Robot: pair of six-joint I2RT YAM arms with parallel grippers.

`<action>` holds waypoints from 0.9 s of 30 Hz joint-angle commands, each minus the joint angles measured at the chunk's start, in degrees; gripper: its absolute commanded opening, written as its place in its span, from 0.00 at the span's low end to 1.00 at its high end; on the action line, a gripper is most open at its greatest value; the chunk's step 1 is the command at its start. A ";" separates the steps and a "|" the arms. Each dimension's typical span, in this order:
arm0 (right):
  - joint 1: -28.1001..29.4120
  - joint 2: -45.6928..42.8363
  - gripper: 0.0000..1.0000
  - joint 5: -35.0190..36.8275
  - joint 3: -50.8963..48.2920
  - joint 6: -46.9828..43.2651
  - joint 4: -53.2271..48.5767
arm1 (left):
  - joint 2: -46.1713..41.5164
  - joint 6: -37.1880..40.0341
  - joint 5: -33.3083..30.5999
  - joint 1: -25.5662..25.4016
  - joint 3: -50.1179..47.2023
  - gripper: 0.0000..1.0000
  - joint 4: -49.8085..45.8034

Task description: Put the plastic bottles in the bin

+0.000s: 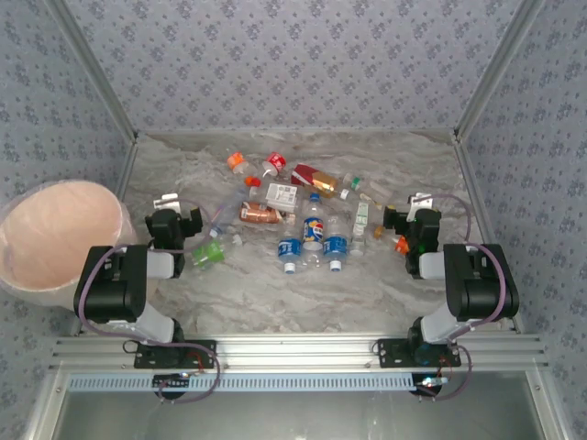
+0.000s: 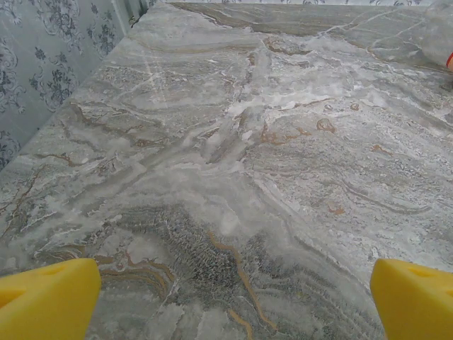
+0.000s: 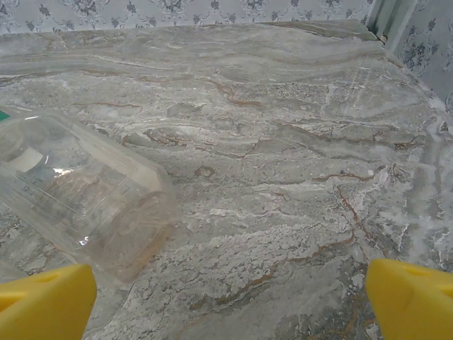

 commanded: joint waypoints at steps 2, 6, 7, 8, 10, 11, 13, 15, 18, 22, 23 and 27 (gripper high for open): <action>0.18 -0.33 1.00 -0.16 0.38 -0.29 -0.39 | -0.78 -0.73 -0.47 -0.19 0.35 0.98 1.66; 0.23 -0.29 1.00 -0.29 0.35 -0.29 -0.47 | -0.77 -0.72 -0.50 -0.17 0.40 0.98 1.65; 0.18 -0.39 1.00 -0.33 0.36 -0.29 -0.49 | -0.84 -0.76 -0.52 -0.17 0.37 0.98 1.65; 0.18 -0.29 1.00 -0.34 0.38 -0.29 -0.53 | -0.83 -0.77 -0.54 -0.21 0.35 0.98 1.65; 0.19 -0.33 1.00 -0.31 0.36 -0.28 -0.45 | -0.81 -0.73 -0.49 -0.23 0.35 0.98 1.65; 0.19 -0.33 1.00 -0.46 0.38 -0.28 -0.57 | -0.83 -0.78 -0.48 -0.18 0.35 0.98 1.65; 0.04 -0.28 1.00 -0.79 0.38 -0.12 -0.63 | -0.77 -0.77 -0.47 -0.14 0.36 0.98 1.65; -0.07 -0.32 1.00 -1.10 0.43 -0.12 -0.62 | -0.82 -0.75 -0.47 -0.15 0.35 0.98 1.65; -0.19 -0.34 1.00 -1.35 0.39 -0.03 -0.71 | -0.83 -0.75 -0.47 -0.19 0.36 0.98 1.65; -0.25 -0.33 1.00 -1.45 0.44 -0.03 -0.71 | -0.82 -0.76 -0.48 -0.19 0.35 0.98 1.65; -0.25 -0.38 1.00 -1.46 0.39 -0.03 -0.71 | -0.83 -0.75 -0.48 -0.19 0.36 0.98 1.67; -0.26 -0.41 1.00 -1.30 0.22 -0.03 -0.38 | -0.92 -0.69 -0.45 -0.15 0.22 0.98 1.78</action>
